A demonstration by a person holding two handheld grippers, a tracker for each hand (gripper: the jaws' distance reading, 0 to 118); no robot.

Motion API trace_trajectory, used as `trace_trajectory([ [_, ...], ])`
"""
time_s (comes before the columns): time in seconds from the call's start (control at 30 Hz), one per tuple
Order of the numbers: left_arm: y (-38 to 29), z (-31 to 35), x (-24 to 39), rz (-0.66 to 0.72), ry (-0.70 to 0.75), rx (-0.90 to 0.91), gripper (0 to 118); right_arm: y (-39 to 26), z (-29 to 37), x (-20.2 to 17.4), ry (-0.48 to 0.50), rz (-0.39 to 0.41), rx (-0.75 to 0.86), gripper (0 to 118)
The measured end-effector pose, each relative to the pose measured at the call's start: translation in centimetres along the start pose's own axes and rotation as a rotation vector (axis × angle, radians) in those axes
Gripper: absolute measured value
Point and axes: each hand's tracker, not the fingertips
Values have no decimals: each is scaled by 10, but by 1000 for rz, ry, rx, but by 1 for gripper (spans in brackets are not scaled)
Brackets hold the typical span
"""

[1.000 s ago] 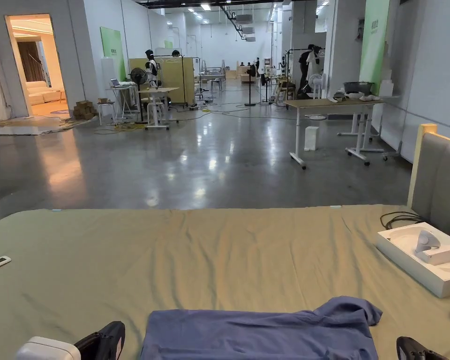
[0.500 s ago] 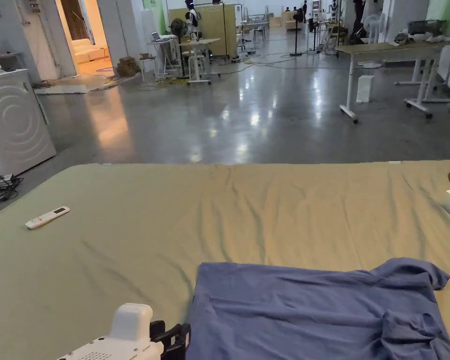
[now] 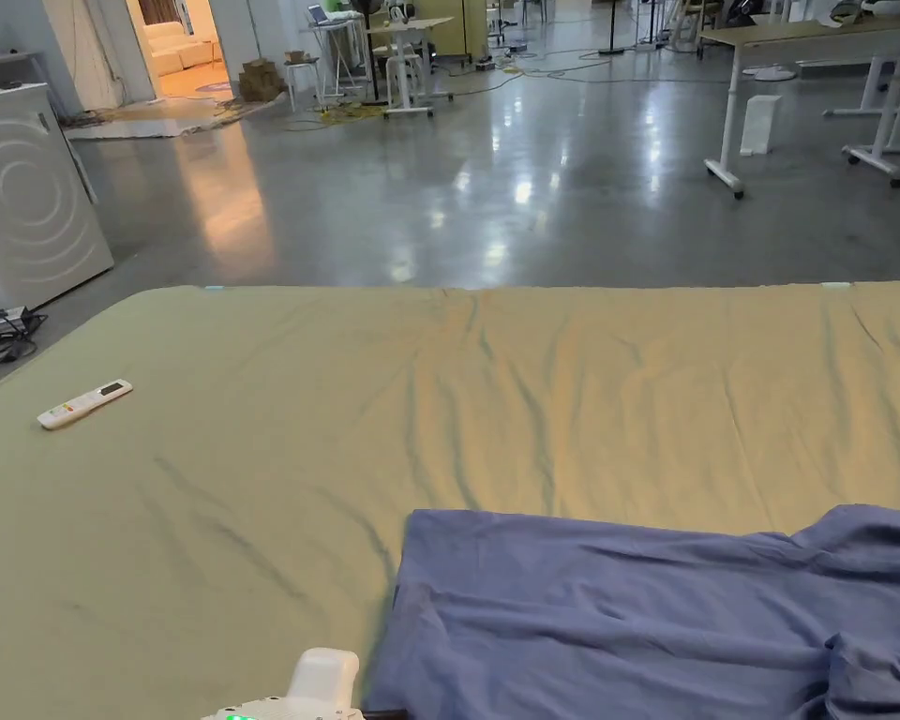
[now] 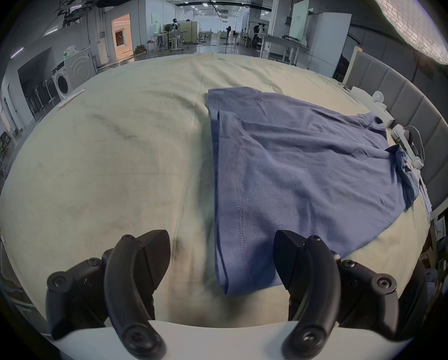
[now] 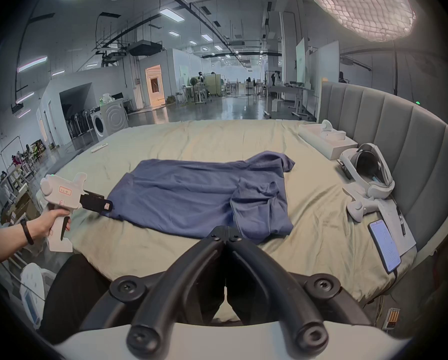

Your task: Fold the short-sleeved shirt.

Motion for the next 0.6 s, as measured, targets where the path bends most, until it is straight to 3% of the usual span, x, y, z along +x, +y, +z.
trace_trajectory([
  [0.07,-1,0,5,-8,12,-17,85,-4,-2,2,-3,-1,-15,0],
  [0.13,-1,-1,11,-42,34,-32,71,-8,-2,4,-1,-11,-26,0],
  [0.17,0,0,15,-44,40,-34,56,-9,-2,6,-1,-16,-27,0],
  [0.2,0,3,15,-55,36,-30,23,-10,-1,7,-4,-21,-29,0],
  [0.23,-1,5,21,-87,40,-15,10,-11,0,8,-7,-27,-28,0],
  [0.33,-2,-6,29,-144,78,-68,10,-13,-2,17,-7,-63,-33,0],
  [0.47,6,-14,22,-111,48,-107,10,-11,-11,36,-38,-113,-24,0],
  [0.5,5,-13,24,-121,49,-112,10,-9,-17,43,-40,-123,-21,15],
  [0.53,6,-14,26,-137,53,-124,10,-7,-26,52,-43,-136,-16,40],
  [0.6,12,-16,26,-139,62,-142,10,-8,-58,76,-41,-193,-100,109],
])
